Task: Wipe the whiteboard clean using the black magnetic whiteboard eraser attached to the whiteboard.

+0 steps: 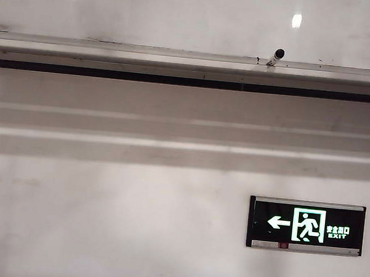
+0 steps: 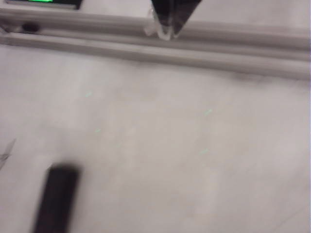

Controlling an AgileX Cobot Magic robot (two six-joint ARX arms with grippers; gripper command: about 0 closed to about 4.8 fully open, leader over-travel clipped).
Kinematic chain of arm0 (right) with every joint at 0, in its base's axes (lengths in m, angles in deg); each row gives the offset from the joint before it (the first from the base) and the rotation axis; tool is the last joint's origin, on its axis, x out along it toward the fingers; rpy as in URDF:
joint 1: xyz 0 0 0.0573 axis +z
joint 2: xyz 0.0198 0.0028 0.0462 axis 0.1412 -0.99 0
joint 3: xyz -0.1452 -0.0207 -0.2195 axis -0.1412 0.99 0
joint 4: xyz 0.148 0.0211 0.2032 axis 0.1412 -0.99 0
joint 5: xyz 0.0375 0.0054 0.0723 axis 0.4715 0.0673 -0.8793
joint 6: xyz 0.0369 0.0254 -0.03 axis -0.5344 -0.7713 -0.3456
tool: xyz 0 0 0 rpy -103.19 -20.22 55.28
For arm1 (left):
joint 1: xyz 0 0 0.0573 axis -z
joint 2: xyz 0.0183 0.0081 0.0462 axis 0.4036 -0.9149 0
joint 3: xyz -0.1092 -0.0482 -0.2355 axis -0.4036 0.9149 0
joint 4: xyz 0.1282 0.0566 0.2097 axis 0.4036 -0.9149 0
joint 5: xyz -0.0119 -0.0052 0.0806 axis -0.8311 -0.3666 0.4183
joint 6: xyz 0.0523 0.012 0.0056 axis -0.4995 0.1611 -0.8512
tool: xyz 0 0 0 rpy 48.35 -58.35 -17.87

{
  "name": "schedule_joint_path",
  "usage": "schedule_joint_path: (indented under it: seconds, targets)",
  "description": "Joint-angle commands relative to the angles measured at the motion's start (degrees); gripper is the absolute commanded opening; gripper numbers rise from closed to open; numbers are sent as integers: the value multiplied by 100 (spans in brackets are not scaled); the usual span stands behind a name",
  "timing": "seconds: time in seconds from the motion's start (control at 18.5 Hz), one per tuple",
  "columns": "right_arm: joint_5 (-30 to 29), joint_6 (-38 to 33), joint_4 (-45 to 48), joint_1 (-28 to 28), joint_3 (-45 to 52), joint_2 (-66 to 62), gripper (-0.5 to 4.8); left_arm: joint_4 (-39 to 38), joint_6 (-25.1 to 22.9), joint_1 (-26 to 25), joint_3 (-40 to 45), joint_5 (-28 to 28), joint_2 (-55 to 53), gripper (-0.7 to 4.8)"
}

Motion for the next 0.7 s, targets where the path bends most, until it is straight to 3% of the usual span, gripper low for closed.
schedule_joint_path:
  seconds: [0.05,0.22,0.43,0.59,0.7]
  targets:
    - [-52,-26,146,31,-1123,-1005,-5,-195,15,15,-955,-573,-979,-5]
    - [-577,-26,625,151,-2041,-2090,-5,-313,-114,50,-1897,-927,-1937,-5]
    - [-741,-17,852,1209,-3042,-3517,-5,-765,-271,669,-2885,-1388,-2800,-5]
    - [-741,385,1375,2144,-3866,-4662,-5,-863,-374,1161,-3259,-1276,-3108,-5]
    - [-743,568,1510,2470,-4400,-5233,-5,-461,-415,1292,-3272,-898,-3204,-5]
